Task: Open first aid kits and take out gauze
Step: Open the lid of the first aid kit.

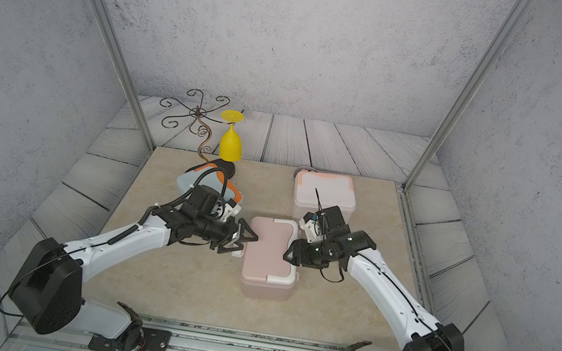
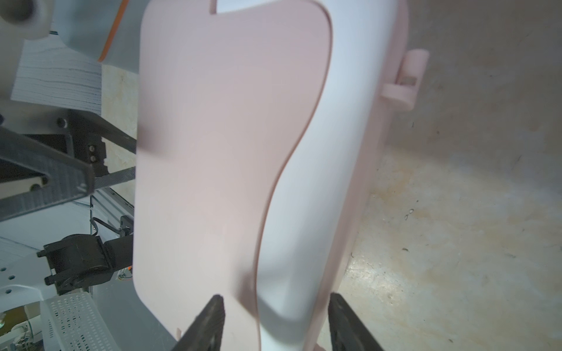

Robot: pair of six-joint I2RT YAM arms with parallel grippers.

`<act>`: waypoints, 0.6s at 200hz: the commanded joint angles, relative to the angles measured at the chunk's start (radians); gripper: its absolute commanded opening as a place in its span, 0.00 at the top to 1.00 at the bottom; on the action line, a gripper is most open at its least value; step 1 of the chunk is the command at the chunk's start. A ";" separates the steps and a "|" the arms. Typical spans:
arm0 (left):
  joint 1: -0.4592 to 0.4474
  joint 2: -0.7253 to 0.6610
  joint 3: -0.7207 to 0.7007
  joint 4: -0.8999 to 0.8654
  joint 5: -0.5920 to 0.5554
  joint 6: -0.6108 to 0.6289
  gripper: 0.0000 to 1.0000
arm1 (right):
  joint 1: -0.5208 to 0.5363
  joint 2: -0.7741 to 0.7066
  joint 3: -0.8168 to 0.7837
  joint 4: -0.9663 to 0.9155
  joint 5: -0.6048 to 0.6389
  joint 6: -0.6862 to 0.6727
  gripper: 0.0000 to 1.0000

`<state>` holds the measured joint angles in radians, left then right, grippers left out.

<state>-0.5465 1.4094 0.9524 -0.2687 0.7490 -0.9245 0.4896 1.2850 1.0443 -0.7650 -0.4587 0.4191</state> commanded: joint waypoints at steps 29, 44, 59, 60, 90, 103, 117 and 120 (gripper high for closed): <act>-0.013 0.008 0.012 0.050 0.032 -0.038 0.23 | -0.003 0.001 -0.010 0.005 -0.015 0.020 0.43; -0.013 -0.002 -0.003 0.106 0.063 -0.076 0.23 | -0.003 -0.013 -0.009 0.009 0.004 0.029 0.42; -0.013 -0.013 -0.008 0.148 0.084 -0.107 0.23 | -0.008 -0.026 -0.008 0.014 0.008 0.039 0.39; -0.013 -0.014 -0.007 0.149 0.085 -0.108 0.23 | -0.009 -0.027 -0.008 0.015 0.008 0.041 0.38; -0.017 -0.021 -0.011 0.205 0.115 -0.152 0.23 | -0.036 -0.068 -0.017 0.043 -0.011 0.070 0.27; -0.018 -0.020 -0.014 0.227 0.125 -0.168 0.23 | -0.059 -0.091 -0.027 0.059 -0.033 0.083 0.23; -0.022 -0.019 -0.015 0.242 0.128 -0.179 0.23 | -0.097 -0.120 -0.050 0.093 -0.079 0.105 0.19; -0.023 -0.019 -0.014 0.245 0.130 -0.182 0.23 | -0.106 -0.127 -0.056 0.102 -0.092 0.110 0.19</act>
<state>-0.5537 1.4071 0.9485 -0.1085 0.8288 -1.0576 0.4316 1.2266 1.0195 -0.7242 -0.4751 0.4854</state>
